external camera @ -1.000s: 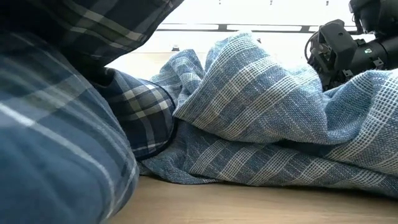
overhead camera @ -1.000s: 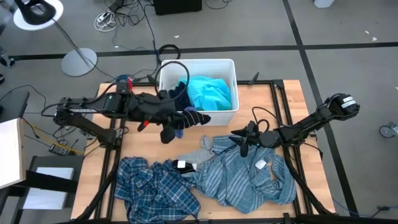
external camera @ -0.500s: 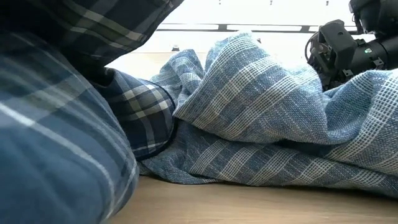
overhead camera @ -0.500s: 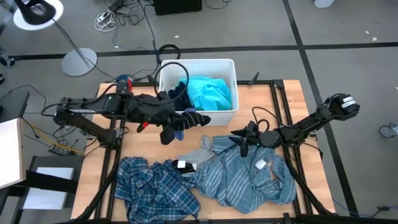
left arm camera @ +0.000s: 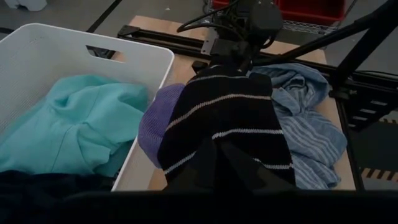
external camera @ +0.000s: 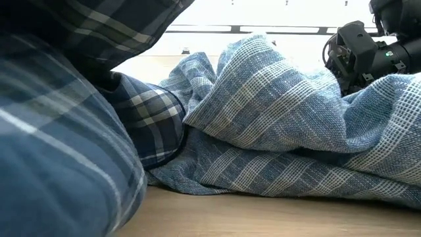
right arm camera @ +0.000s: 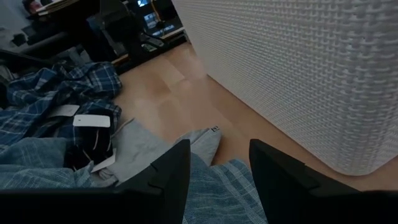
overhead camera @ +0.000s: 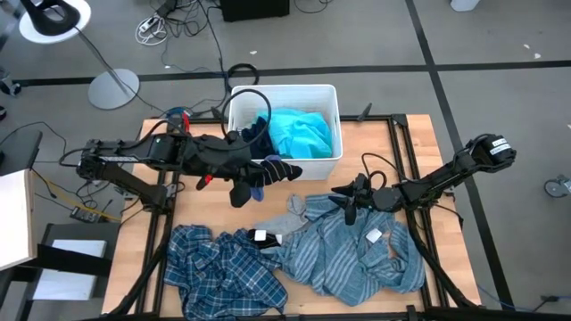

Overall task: Sort clothes
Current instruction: Put the blue sock into the white bin

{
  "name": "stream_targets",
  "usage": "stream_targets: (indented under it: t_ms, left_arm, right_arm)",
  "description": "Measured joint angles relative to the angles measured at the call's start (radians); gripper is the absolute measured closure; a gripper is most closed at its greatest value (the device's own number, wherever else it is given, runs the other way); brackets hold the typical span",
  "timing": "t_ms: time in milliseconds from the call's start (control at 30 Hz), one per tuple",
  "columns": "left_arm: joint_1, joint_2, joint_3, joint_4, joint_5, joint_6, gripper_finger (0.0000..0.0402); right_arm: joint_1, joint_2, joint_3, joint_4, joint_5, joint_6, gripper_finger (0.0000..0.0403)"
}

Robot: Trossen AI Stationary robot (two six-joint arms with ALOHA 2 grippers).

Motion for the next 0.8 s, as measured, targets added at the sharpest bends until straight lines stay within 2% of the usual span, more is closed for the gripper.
stream_targets:
  t_ms: [167,500,800]
  left_arm:
    - [0.0,0.0,0.0,0.0,0.0,0.0,0.0382]
    - [0.0,0.0,0.0,-0.006,-0.001,-0.007,0.0337]
    - [0.0,0.0,-0.019,-0.032,-0.011,-0.007,0.0335]
  right_arm:
    - [0.0,0.0,0.0,0.0,0.0,0.0,0.0237]
    - [0.0,0.0,0.0,0.0,0.0,0.0,0.0237]
    - [0.0,0.0,0.0,0.0,0.0,0.0,0.0237]
